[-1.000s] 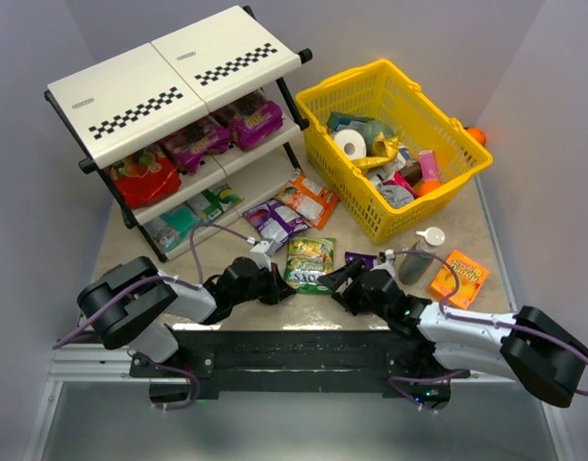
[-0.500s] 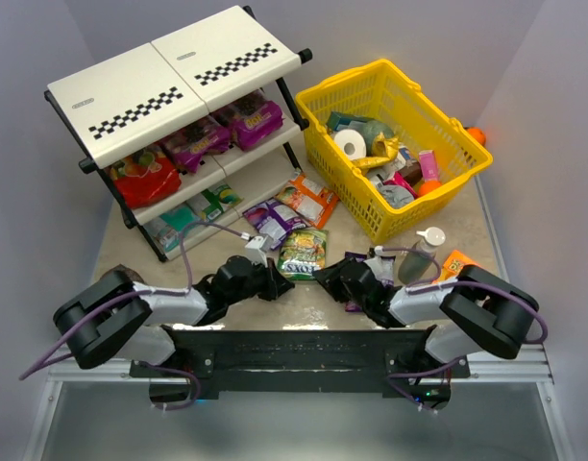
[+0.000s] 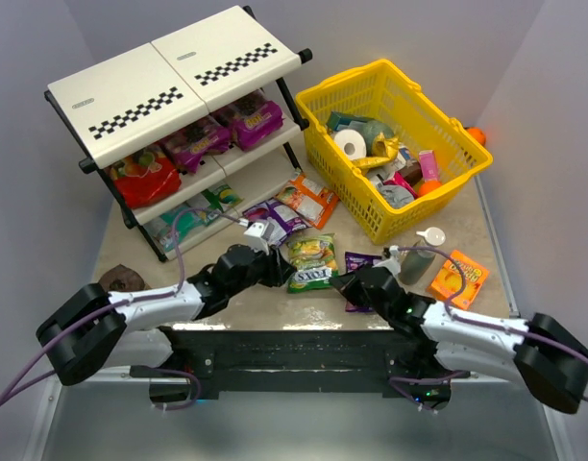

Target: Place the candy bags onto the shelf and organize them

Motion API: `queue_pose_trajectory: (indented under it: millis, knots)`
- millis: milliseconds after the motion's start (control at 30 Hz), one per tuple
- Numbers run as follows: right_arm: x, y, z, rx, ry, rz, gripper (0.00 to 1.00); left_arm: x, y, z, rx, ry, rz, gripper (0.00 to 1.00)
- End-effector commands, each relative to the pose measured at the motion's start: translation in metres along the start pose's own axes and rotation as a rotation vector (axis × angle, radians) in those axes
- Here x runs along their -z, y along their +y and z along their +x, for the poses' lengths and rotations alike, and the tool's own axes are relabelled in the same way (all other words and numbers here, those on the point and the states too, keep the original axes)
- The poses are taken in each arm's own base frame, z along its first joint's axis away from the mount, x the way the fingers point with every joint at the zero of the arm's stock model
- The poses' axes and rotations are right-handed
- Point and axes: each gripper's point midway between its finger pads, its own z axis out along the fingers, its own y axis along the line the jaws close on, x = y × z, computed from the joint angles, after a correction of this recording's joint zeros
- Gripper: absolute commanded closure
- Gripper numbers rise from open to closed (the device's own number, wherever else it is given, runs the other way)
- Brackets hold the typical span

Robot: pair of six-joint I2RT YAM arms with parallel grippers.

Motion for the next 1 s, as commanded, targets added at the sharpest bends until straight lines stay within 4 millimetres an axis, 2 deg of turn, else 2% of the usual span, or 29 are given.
queue_pose_trajectory:
  millis: [0, 67, 133, 167, 200, 233, 300, 400, 433, 533, 700, 767, 800, 967]
  knots:
    - [0.026, -0.057, -0.017, 0.127, -0.049, 0.173, 1.00, -0.018, -0.012, -0.041, -0.133, -0.074, -0.028, 0.55]
    - [0.034, -0.056, -0.029, 0.101, -0.100, 0.166, 1.00, -0.028, -0.018, -0.048, -0.154, -0.072, -0.023, 0.54]
    - [0.041, -0.063, -0.035, 0.098, -0.125, 0.193, 1.00, -0.035, -0.027, -0.057, -0.164, -0.081, -0.002, 0.53]
    - [0.043, -0.063, -0.038, 0.089, -0.138, 0.195, 1.00, -0.041, -0.024, -0.054, -0.169, -0.069, -0.009, 0.52]
    - [0.046, -0.062, -0.043, 0.086, -0.159, 0.199, 0.81, -0.044, -0.026, -0.055, -0.170, -0.067, -0.006, 0.51]
    - [0.047, -0.061, -0.045, 0.082, -0.164, 0.201, 0.67, -0.049, -0.033, -0.063, -0.175, -0.083, 0.012, 0.50]
    - [0.048, -0.054, -0.046, 0.091, -0.164, 0.193, 0.35, -0.062, -0.033, -0.055, -0.185, -0.054, 0.019, 0.47]
    - [0.048, -0.045, -0.044, 0.100, -0.144, 0.190, 0.19, -0.085, -0.030, -0.053, -0.200, -0.036, 0.001, 0.47]
    - [0.049, -0.037, -0.044, 0.093, -0.144, 0.177, 0.18, -0.096, -0.029, -0.053, -0.203, -0.028, -0.007, 0.47]
    - [0.049, -0.027, -0.037, 0.079, -0.101, 0.152, 0.14, -0.112, -0.029, -0.057, -0.212, -0.043, -0.005, 0.46]
    - [0.043, -0.009, -0.020, -0.011, -0.026, 0.073, 0.14, -0.125, -0.029, -0.061, -0.217, -0.060, -0.013, 0.45]
    - [0.039, -0.013, -0.010, -0.036, 0.015, 0.090, 0.15, -0.130, -0.022, -0.052, -0.218, -0.029, -0.027, 0.47]
    - [0.037, -0.008, -0.007, -0.051, 0.023, 0.074, 0.15, -0.131, -0.021, -0.048, -0.219, -0.018, -0.030, 0.49]
    - [0.028, -0.008, 0.002, -0.092, 0.004, 0.083, 0.16, -0.123, -0.009, -0.026, -0.188, 0.011, -0.031, 0.60]
